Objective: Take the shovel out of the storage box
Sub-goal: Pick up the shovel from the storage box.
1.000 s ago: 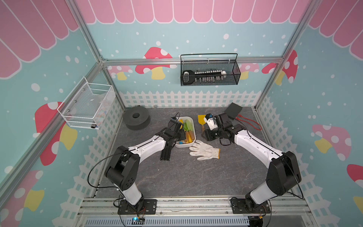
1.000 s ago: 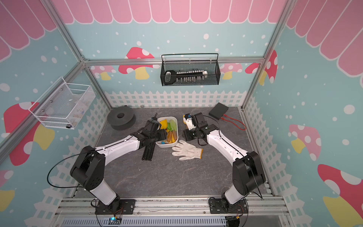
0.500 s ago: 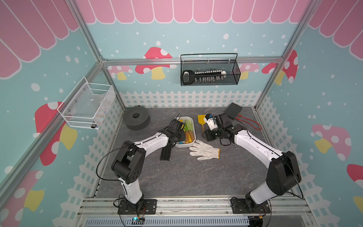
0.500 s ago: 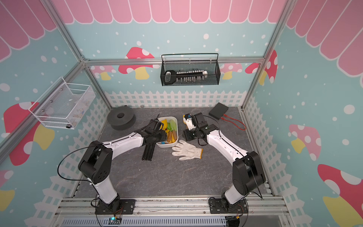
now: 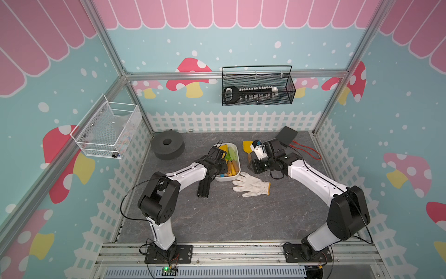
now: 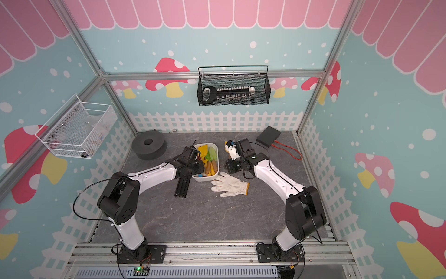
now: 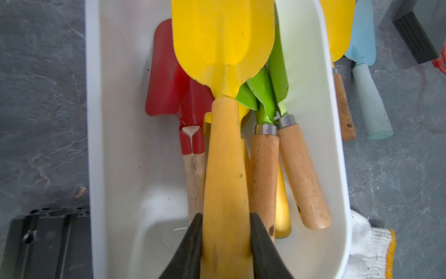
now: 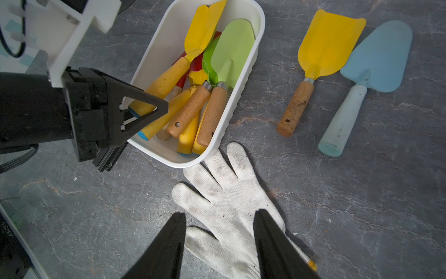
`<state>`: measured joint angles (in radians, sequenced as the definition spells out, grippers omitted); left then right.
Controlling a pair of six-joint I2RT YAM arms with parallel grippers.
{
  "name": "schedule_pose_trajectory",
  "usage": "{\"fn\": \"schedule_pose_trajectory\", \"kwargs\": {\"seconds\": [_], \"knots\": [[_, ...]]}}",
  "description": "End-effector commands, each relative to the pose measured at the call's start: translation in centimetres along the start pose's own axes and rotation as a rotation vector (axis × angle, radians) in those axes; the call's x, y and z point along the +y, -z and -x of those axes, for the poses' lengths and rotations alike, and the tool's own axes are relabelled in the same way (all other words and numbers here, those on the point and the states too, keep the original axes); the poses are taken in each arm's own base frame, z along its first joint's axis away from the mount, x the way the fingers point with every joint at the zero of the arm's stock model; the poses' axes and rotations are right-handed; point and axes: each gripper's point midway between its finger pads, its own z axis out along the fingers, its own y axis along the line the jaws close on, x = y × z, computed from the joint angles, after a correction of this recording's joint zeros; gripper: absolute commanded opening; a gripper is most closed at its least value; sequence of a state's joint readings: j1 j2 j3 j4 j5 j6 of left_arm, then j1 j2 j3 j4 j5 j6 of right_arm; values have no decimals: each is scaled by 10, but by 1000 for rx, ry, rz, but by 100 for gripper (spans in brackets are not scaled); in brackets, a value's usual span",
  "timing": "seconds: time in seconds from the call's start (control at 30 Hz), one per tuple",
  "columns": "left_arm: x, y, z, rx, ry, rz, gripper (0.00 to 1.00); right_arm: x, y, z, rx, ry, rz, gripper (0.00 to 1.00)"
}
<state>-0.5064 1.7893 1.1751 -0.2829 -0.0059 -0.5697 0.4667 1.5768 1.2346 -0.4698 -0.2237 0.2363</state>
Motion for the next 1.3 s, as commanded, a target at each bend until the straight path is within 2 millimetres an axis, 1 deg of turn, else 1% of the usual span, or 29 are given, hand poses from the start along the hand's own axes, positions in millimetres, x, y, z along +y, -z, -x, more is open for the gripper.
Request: {"fn": "schedule_pose_trajectory", "kwargs": {"seconds": [0.0, 0.13, 0.23, 0.4, 0.63, 0.8, 0.93, 1.07, 1.27], "knots": [[-14, 31, 20, -114, -55, -26, 21, 3, 4, -6, -1, 18, -2, 52], [-19, 52, 19, -174, -90, -19, 18, 5, 7, -7, -11, 8, 3, 52], [-26, 66, 13, -220, -125, -28, 16, 8, 12, -6, -31, -13, 16, 51], [-45, 82, -5, -306, -189, -118, 13, 18, 22, -1, -88, -80, 67, 51], [-85, 107, -28, -395, -331, -250, 7, 23, 43, 6, -207, -178, 97, 52], [-108, 110, -45, -399, -414, -340, 7, 26, 54, 11, -269, -235, 125, 52], [-121, 113, -54, -413, -465, -375, 7, 28, 61, 16, -305, -279, 139, 51], [-126, 115, -58, -418, -481, -390, 7, 28, 66, 21, -332, -314, 147, 48], [-131, 120, -62, -423, -493, -424, 6, 24, 64, 22, -343, -381, 141, 42]]}}
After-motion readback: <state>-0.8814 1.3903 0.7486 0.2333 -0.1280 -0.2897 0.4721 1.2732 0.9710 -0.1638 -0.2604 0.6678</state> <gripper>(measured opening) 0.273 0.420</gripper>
